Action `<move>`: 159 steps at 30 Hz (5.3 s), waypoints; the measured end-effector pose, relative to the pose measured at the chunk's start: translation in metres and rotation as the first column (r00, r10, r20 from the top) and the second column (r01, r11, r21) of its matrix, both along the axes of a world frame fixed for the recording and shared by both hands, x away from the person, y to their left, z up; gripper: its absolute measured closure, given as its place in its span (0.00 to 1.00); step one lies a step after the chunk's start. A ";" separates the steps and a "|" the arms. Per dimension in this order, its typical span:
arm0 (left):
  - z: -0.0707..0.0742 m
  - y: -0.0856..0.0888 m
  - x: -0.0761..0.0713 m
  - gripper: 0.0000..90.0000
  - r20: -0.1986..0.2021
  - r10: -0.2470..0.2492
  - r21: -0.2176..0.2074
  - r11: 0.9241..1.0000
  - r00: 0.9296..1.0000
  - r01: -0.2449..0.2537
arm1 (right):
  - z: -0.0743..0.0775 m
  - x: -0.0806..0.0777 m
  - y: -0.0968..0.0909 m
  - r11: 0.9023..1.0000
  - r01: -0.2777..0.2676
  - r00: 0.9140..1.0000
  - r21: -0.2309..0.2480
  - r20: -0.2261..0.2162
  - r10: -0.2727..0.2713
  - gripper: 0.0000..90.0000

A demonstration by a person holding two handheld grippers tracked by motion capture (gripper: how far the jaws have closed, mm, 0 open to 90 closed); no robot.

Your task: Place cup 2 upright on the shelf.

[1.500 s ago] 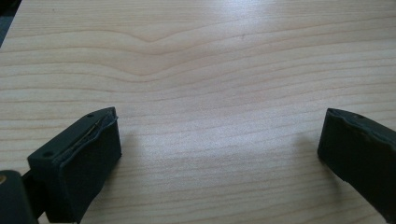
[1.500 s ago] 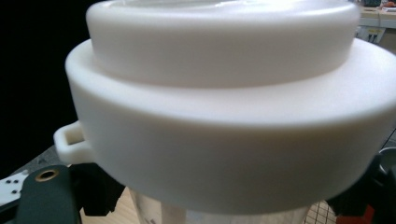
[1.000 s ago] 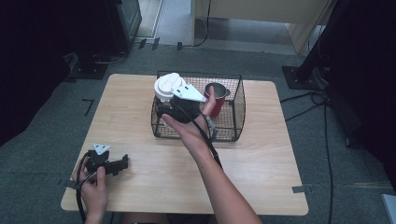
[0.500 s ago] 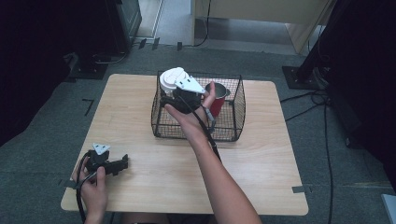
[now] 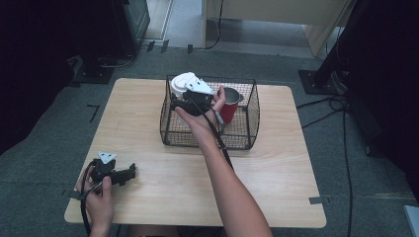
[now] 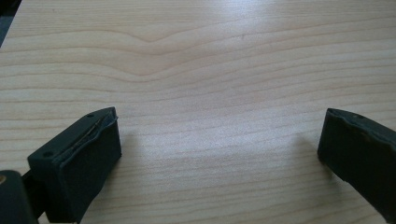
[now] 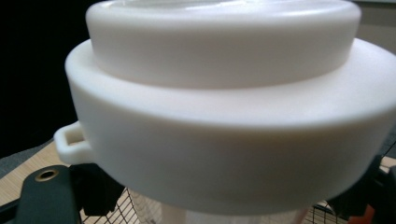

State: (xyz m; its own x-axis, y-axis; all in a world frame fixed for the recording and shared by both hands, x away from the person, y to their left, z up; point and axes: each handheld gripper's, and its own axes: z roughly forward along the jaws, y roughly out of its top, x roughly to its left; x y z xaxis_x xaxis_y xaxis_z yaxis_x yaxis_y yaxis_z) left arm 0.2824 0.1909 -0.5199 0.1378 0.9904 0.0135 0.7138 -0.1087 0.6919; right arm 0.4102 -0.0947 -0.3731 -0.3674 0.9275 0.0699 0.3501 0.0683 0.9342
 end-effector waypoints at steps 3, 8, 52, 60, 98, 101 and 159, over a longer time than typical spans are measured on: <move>0.000 0.000 0.000 0.00 0.000 0.001 0.000 1.000 1.000 -0.001 | -0.006 0.004 0.001 1.000 0.002 1.000 0.001 -0.017 -0.002 0.18; 0.000 0.000 0.000 0.00 -0.001 0.000 -0.001 1.000 1.000 0.000 | -0.021 0.012 0.003 1.000 0.000 0.999 -0.017 -0.052 -0.001 0.18; 0.000 0.000 0.000 0.00 -0.001 0.000 -0.001 1.000 1.000 0.000 | -0.047 0.011 0.005 0.998 -0.021 0.995 -0.054 -0.095 0.016 0.18; 0.000 0.000 0.000 0.00 -0.001 0.000 -0.001 1.000 1.000 0.000 | -0.049 0.003 0.000 0.999 -0.026 0.995 -0.046 -0.099 0.021 0.18; 0.000 0.000 0.000 0.00 -0.001 0.001 -0.002 1.000 1.000 -0.001 | -0.055 -0.021 -0.020 0.991 -0.121 0.985 -0.062 -0.132 0.112 0.16; 0.000 0.000 0.000 0.00 -0.001 0.001 -0.002 1.000 1.000 -0.001 | -0.060 -0.021 -0.023 0.990 -0.131 0.980 -0.053 -0.157 0.122 0.16; 0.000 0.000 0.000 0.00 0.002 0.001 -0.001 1.000 1.000 -0.001 | -0.049 -0.096 -0.109 0.996 -0.077 0.994 -0.053 -0.079 0.073 0.16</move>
State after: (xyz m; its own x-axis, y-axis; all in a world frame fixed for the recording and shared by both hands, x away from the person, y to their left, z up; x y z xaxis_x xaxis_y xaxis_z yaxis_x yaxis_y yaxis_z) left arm 0.2824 0.1907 -0.5201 0.1364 0.9906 0.0127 0.7125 -0.1071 0.6935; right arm 0.3145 -0.2033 -0.4224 -0.4316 0.9007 0.0492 0.4128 0.1487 0.8986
